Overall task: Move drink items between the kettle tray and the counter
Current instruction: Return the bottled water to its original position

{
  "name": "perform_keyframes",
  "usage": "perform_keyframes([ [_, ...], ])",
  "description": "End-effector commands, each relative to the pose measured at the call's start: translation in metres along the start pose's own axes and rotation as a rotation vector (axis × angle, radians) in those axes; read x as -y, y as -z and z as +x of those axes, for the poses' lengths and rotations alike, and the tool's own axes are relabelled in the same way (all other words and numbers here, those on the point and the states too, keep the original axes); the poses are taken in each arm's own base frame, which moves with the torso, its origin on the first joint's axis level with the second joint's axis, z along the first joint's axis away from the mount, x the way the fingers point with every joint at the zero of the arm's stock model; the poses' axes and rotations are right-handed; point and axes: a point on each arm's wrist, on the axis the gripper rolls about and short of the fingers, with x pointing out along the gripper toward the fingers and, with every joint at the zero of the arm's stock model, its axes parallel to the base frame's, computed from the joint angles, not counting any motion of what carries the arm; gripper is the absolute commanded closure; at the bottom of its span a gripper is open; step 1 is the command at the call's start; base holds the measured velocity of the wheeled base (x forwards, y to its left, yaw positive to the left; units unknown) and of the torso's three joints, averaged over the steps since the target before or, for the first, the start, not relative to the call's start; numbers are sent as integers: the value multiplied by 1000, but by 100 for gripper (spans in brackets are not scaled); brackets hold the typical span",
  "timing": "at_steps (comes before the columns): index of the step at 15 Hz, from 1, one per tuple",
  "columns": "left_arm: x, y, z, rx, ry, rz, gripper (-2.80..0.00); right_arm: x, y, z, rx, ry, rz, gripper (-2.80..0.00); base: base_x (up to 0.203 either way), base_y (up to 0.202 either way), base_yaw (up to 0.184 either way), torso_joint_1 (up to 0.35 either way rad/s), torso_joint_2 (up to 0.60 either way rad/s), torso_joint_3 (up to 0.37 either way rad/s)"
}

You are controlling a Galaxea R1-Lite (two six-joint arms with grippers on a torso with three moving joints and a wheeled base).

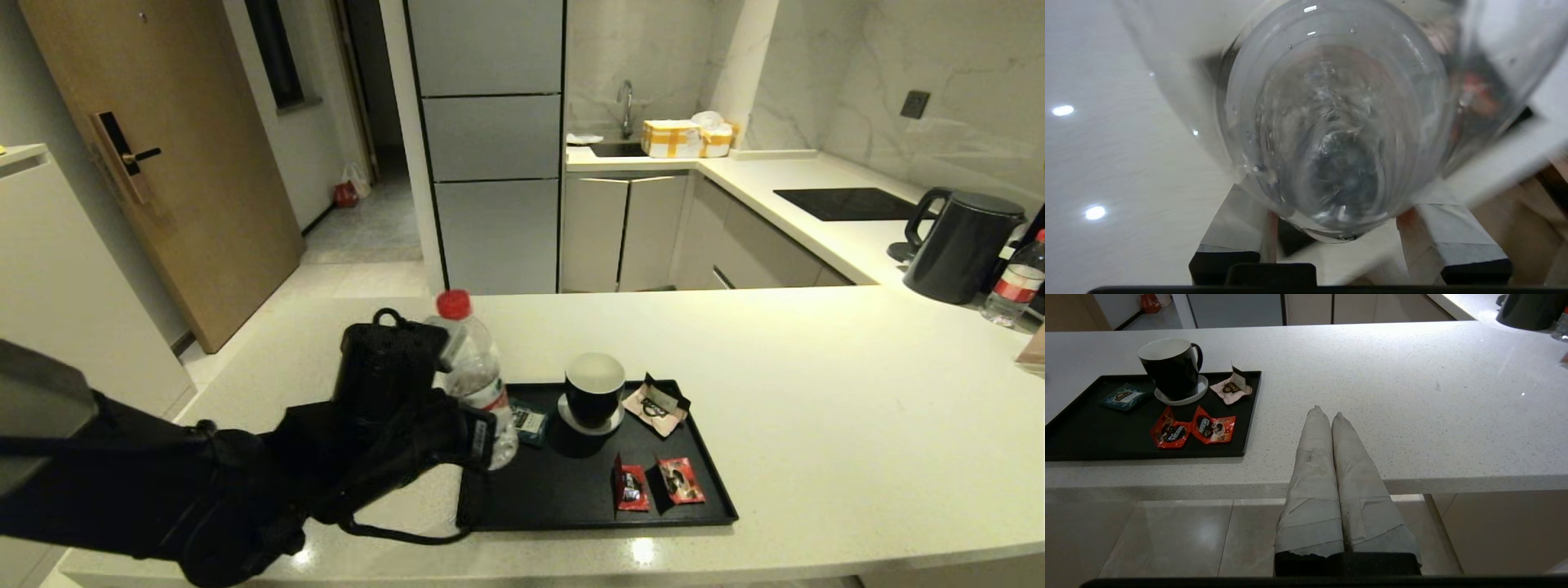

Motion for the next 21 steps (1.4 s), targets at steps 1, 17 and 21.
perform_keyframes([
  [1, 32, 8, 20, -49, 63, 31, 0, 0, 0, 0, -3, -1, -1, 0, 0, 0, 0, 0, 0, 0],
  [17, -1, 67, 82, -146, -87, 36, 0, 0, 0, 0, -3, -1, -1, 0, 0, 0, 0, 0, 0, 0],
  [21, -2, 71, 78, -161, -88, 50, 0, 0, 0, 0, -3, -1, -1, 0, 0, 0, 0, 0, 0, 0],
])
